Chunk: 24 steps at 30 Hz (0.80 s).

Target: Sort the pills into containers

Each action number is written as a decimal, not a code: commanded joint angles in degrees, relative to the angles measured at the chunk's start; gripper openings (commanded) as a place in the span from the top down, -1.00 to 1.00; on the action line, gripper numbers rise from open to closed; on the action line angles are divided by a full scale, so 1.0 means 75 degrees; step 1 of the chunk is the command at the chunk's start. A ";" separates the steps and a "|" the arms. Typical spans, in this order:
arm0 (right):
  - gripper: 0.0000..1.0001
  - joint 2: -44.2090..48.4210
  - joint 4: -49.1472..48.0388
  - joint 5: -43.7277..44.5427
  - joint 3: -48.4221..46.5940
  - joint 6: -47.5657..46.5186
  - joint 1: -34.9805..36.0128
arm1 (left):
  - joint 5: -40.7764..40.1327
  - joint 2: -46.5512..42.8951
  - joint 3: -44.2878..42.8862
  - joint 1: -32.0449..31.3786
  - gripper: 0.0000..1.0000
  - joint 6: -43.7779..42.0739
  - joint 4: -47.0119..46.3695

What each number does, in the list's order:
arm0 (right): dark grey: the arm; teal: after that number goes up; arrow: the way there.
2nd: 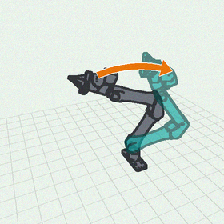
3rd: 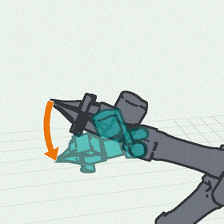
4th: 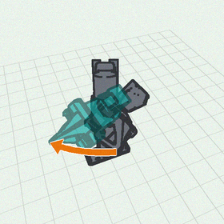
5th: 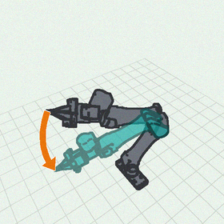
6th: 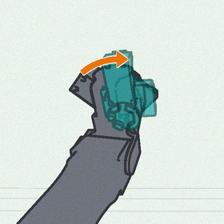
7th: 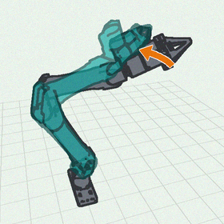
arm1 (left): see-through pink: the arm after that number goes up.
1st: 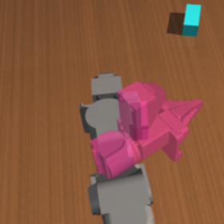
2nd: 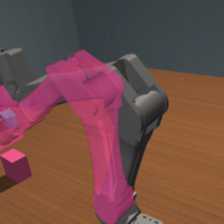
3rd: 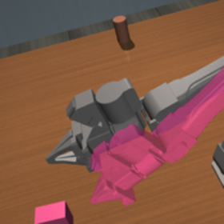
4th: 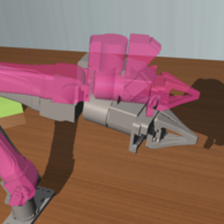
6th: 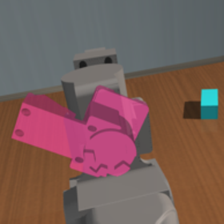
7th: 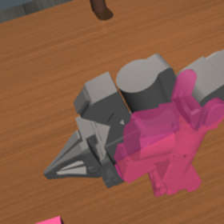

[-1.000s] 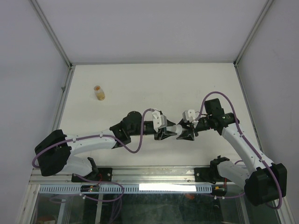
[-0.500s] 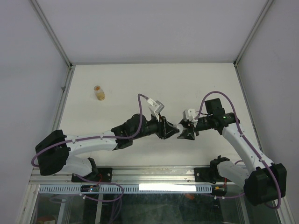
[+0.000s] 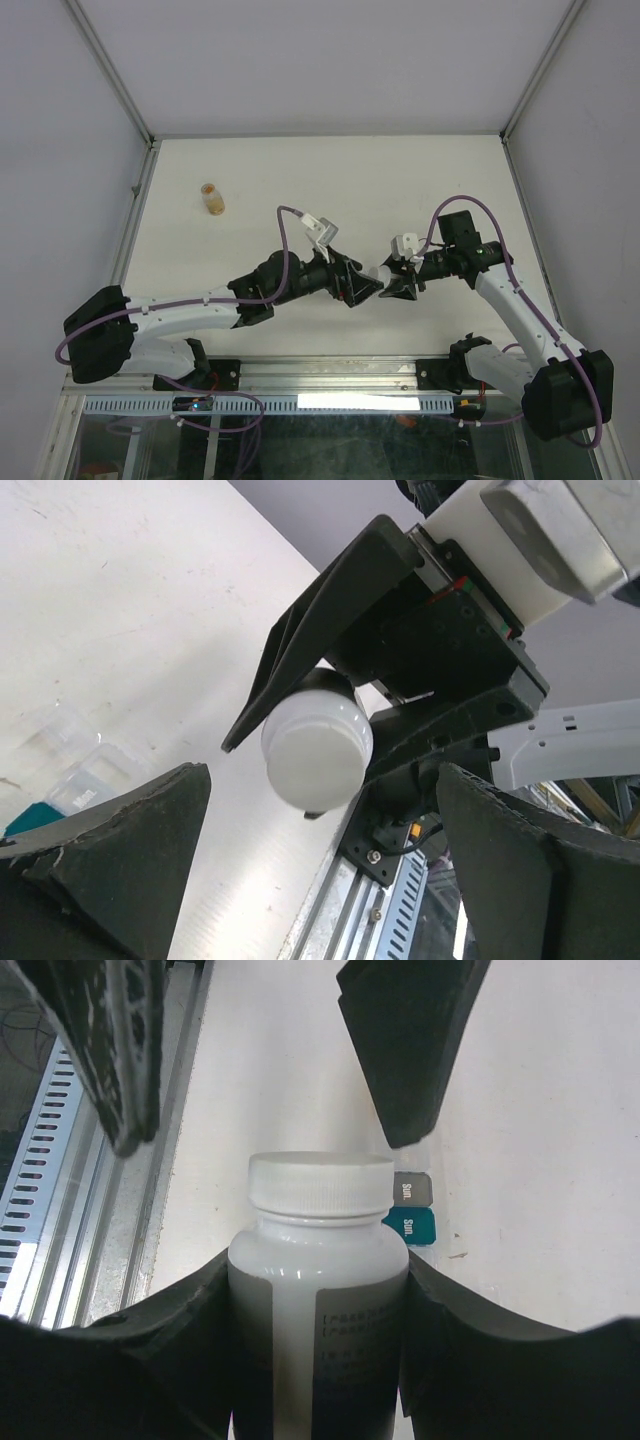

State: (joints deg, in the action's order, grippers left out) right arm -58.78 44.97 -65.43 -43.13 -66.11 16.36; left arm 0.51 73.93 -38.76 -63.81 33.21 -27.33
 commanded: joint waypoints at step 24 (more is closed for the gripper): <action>1.00 0.0021 -0.0148 -0.0439 -0.0196 -0.0149 -0.0035 | 0.2802 -0.0049 0.0687 0.0753 -0.95 -0.6577 -0.2508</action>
State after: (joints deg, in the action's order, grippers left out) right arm -58.78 44.97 -66.04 -43.13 -66.17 16.32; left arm 18.41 71.02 -29.58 -58.39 -13.56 -42.41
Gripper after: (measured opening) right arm 0.551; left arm 0.987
